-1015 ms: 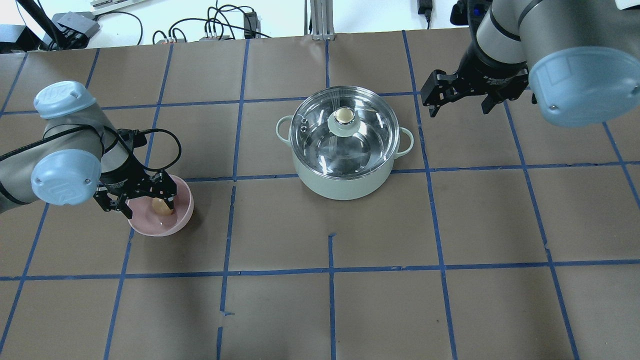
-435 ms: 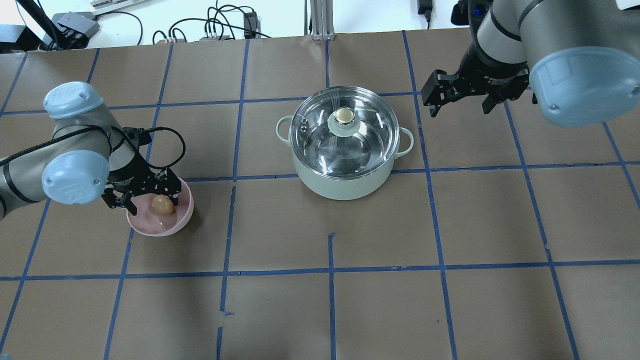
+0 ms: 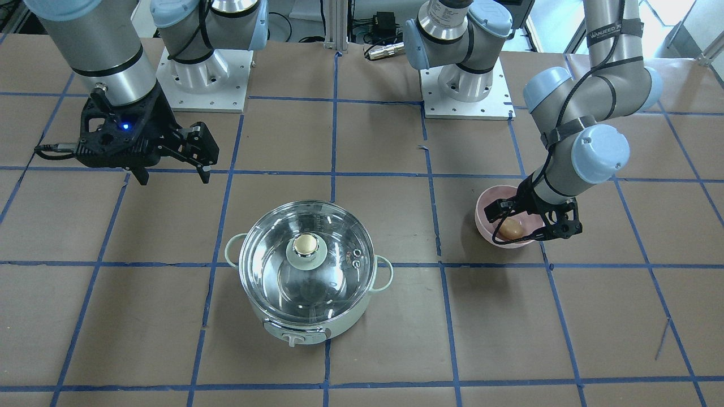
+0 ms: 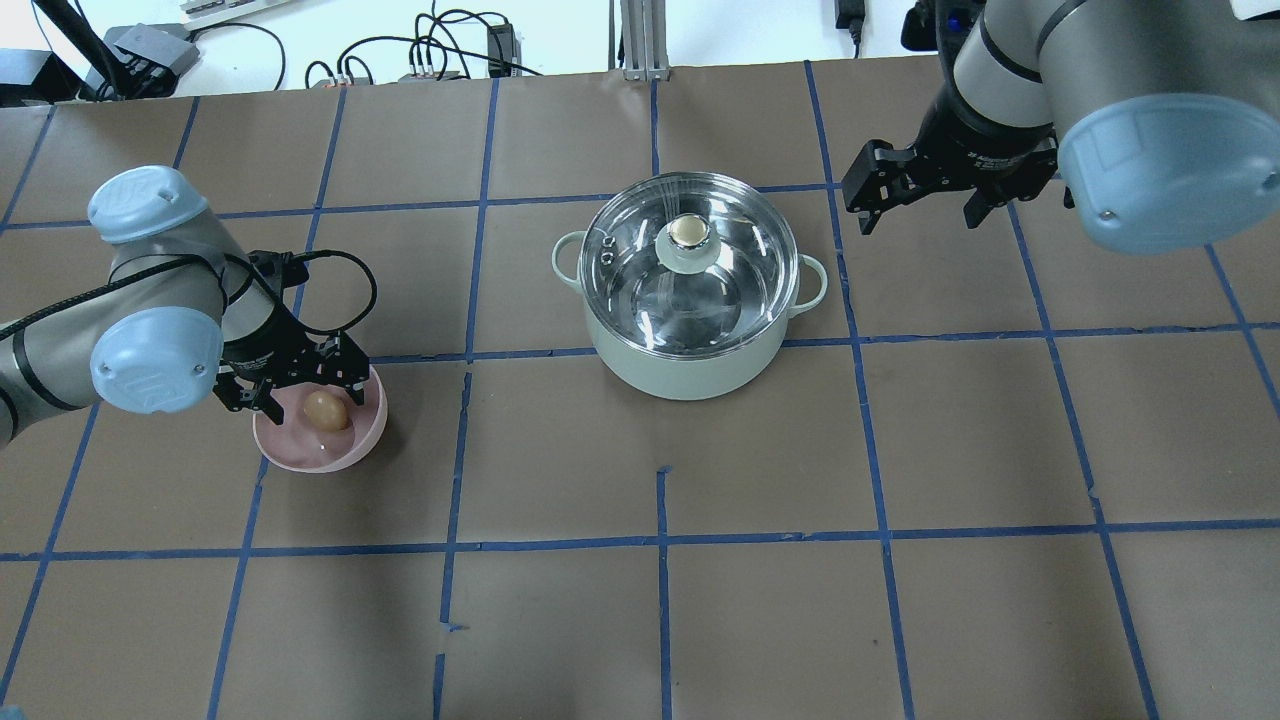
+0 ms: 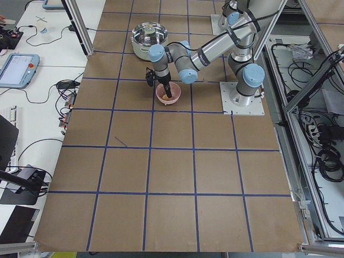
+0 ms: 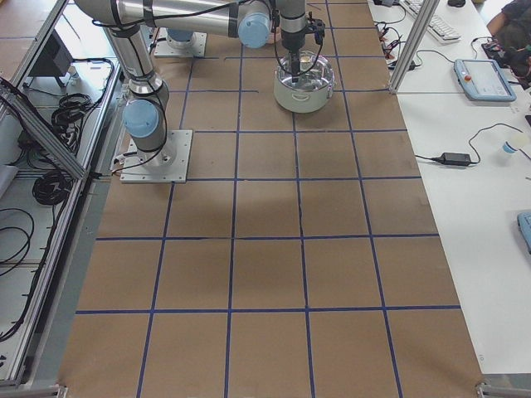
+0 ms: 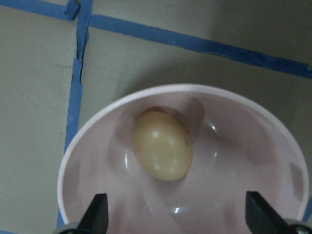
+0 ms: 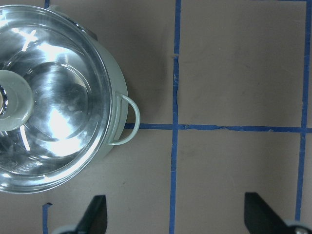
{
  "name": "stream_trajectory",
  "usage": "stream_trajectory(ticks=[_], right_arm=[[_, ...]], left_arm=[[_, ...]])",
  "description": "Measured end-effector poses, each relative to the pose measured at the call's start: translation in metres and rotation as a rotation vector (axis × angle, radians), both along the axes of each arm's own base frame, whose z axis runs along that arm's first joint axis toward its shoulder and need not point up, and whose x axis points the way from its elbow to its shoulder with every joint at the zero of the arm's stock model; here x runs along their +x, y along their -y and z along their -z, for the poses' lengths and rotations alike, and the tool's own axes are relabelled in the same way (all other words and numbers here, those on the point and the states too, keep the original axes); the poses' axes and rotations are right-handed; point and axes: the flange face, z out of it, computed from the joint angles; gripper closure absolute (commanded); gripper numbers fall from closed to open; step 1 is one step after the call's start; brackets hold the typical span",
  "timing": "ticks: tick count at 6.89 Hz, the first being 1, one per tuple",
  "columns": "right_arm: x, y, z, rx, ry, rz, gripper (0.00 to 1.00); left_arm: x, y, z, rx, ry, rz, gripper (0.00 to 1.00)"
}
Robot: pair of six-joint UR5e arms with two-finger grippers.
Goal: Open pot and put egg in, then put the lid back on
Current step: 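Lower the left gripper around the egg and close on it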
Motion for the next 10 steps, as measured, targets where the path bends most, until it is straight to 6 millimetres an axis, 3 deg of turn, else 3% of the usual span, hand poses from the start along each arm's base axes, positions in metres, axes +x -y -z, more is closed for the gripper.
stream_trajectory(ticks=[4, 10], right_arm=[[0.0, 0.0, -0.001, -0.001, 0.0, 0.0, 0.0], [0.0, 0.0, -0.001, -0.002, 0.0, 0.0, 0.0]], left_arm=[[-0.003, -0.007, 0.011, -0.042, -0.006, 0.08, 0.01], [-0.002, -0.007, 0.013, -0.132, 0.014, 0.118, 0.02]])
